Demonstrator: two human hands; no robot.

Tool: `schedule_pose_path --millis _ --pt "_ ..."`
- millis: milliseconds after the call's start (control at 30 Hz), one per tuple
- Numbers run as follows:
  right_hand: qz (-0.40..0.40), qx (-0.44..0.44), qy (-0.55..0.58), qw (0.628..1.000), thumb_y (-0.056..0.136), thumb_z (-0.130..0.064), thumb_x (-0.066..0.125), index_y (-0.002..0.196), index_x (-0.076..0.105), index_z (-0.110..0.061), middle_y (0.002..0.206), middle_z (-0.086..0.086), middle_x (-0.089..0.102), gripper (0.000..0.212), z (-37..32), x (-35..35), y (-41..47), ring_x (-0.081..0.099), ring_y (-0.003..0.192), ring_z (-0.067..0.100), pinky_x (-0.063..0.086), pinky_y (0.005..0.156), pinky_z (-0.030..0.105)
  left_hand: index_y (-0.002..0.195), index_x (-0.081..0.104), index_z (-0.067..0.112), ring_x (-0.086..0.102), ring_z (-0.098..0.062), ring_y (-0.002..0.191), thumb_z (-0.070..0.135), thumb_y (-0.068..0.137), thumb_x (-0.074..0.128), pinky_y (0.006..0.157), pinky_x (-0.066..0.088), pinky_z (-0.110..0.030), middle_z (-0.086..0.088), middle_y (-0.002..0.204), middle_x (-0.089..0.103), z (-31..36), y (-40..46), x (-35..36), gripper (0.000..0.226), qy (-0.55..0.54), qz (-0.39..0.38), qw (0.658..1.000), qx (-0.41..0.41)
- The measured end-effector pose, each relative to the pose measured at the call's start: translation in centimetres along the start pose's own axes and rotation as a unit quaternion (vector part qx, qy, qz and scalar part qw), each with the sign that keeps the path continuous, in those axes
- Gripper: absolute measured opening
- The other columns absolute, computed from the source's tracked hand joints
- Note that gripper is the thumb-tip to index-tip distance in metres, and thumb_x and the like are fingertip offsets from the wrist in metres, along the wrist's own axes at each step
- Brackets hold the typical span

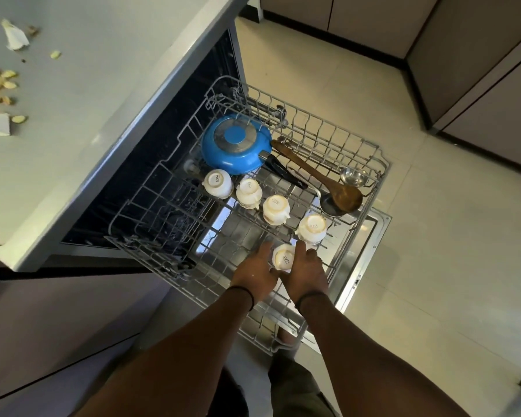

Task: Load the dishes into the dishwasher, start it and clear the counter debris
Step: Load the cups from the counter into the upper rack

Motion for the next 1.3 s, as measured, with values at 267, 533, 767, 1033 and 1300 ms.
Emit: schedule_pose_path --millis 267,533,767,1033,1300 --pt "0.000 -0.082 -0.077 0.994 0.077 -0.037 0.073 0.132 0.040 -0.017 0.123 0.010 0.047 0.067 -5.3 -6.3 -2.4 0.046 0.115 0.032 0.044 0.088 0.039 0.144 0.033 0.019 0.053 -0.029 0.121 0.020 0.091 0.051 0.095 0.046 -0.039 -0.008 0.138 0.049 2.8 -3.1 -6.5 0.056 0.109 0.032 0.991 0.065" --pt "0.077 -0.337 -0.021 0.938 0.072 -0.041 0.071 0.118 0.059 -0.010 0.106 0.018 0.061 0.057 -24.9 -17.5 -3.9 0.059 0.097 0.039 0.049 0.083 0.045 0.136 0.045 0.024 0.053 -0.034 0.119 0.034 0.083 0.064 0.098 0.045 -0.042 -0.010 0.132 0.052 4.5 -11.3 -27.7 0.057 0.026 0.223 0.972 0.068" --pt "0.048 -0.546 -0.023 0.836 0.068 -0.029 0.084 0.117 0.057 -0.018 0.098 0.009 0.060 0.056 -49.7 -13.3 -17.5 0.059 0.091 0.029 0.049 0.077 0.037 0.133 0.050 0.021 0.056 -0.030 0.114 0.021 0.087 0.055 0.095 0.048 -0.041 -0.007 0.130 0.054 -11.5 -31.4 -44.2 0.047 -0.027 0.473 0.878 -0.069" --pt "-0.088 -0.670 -0.061 0.734 0.074 -0.036 0.079 0.114 0.059 -0.024 0.099 -0.001 0.059 0.047 -62.1 0.3 -34.0 0.059 0.091 0.017 0.049 0.079 0.029 0.125 0.055 0.020 0.060 -0.030 0.104 0.023 0.087 0.059 0.088 0.051 -0.041 -0.008 0.119 0.060 -30.0 -48.2 -45.3 0.038 -0.041 0.578 0.776 -0.248" --pt "-0.119 -0.666 -0.110 0.728 0.083 -0.040 0.069 0.118 0.055 -0.025 0.107 0.000 0.060 0.040 -72.1 10.1 -38.9 0.057 0.092 0.012 0.049 0.078 0.025 0.121 0.057 0.015 0.061 -0.029 0.106 0.020 0.088 0.057 0.089 0.050 -0.037 -0.010 0.118 0.061 -45.6 -53.3 -46.5 0.033 -0.078 0.577 0.735 -0.349"
Point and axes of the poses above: each hand's wrist, its own y-axis towards the middle knuckle, its own x-axis out of the palm, z = x × y, the point moved 8 cm from there along y, towards the middle knuckle
